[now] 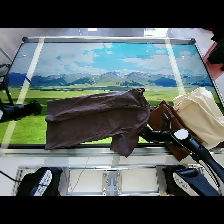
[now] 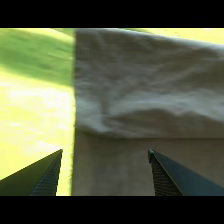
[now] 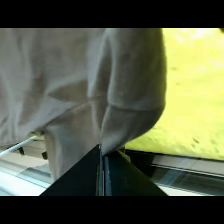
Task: Fold the shirts.
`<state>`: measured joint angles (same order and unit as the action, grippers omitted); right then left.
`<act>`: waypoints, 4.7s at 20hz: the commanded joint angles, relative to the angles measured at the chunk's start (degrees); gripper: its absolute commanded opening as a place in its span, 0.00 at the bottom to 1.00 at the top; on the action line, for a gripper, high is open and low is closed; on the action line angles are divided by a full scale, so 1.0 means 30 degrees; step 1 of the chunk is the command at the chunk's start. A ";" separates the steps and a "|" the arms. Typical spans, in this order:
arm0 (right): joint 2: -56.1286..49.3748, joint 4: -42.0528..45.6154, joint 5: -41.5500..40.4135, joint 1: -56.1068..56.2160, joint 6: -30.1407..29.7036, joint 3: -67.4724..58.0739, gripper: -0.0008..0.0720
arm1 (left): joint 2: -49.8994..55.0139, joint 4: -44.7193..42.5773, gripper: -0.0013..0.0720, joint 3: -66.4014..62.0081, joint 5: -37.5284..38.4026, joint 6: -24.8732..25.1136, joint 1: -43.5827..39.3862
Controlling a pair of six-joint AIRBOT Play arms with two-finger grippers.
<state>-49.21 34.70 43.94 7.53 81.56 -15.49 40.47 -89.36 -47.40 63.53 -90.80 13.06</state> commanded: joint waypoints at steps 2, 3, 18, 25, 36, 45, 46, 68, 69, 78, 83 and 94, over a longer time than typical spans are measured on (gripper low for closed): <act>0.0415 -0.0306 0.0743 0.0007 -0.0291 -0.0852 0.05 | -0.2943 -0.3905 0.81 0.3220 0.2892 -0.2769 0.1392; 0.0415 -0.0306 0.0743 0.0007 -0.0393 -0.0991 0.05 | -0.3279 -0.3636 0.81 0.4532 0.2922 -0.3402 0.2025; 0.0415 -0.0459 0.0729 0.0007 -0.1719 -0.0984 0.05 | 0.4102 0.6856 0.81 0.8116 0.0787 -0.1581 0.9092; 0.0415 -0.0882 0.0372 0.0007 -0.1712 -0.0984 0.05 | 0.4299 0.6659 0.79 0.8123 0.0189 -0.1574 0.9092; 0.0583 -0.0780 0.0342 -0.0022 -0.1705 -0.2164 0.05 | 0.4131 1.2342 0.04 0.5377 -0.1144 0.1807 0.9092; -0.1013 0.7745 0.1472 -0.0022 0.1406 -1.0834 0.04 | 0.4226 1.4287 0.04 -0.0357 -0.2543 0.3716 0.8138; -0.2025 0.7781 0.1326 -0.0022 0.1282 -1.1759 0.04 | 0.4575 1.4200 0.04 -0.0357 -0.3082 0.3949 0.7278; -1.7180 0.6768 -0.1137 -0.0029 0.0874 -1.9759 0.06 | 1.2021 0.7825 0.75 -0.2907 -0.7796 0.0503 0.2776; -1.6939 0.6863 -0.0954 -0.0036 0.0867 -1.9912 0.07 | 1.2007 0.7890 0.76 -0.3315 -0.7482 0.0495 0.2776; -1.2502 0.9916 0.2390 -0.1654 0.0882 -2.2454 0.65 | 1.0958 1.5103 0.76 -0.8065 -0.6258 0.4459 0.2616; -1.5657 0.5690 0.6943 -0.4495 -0.1326 -2.2454 0.91 | 1.0958 1.8258 0.76 -0.8094 -0.6630 1.0812 -0.0277; -2.1478 -0.1180 0.8969 -0.5013 -0.6805 -2.2513 0.89 | 1.0965 1.5650 0.67 -0.8094 -1.2910 1.3238 -0.6776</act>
<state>-110.65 39.48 69.04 -7.44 66.50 -83.02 73.38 -41.28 -71.64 28.80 -52.14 -4.54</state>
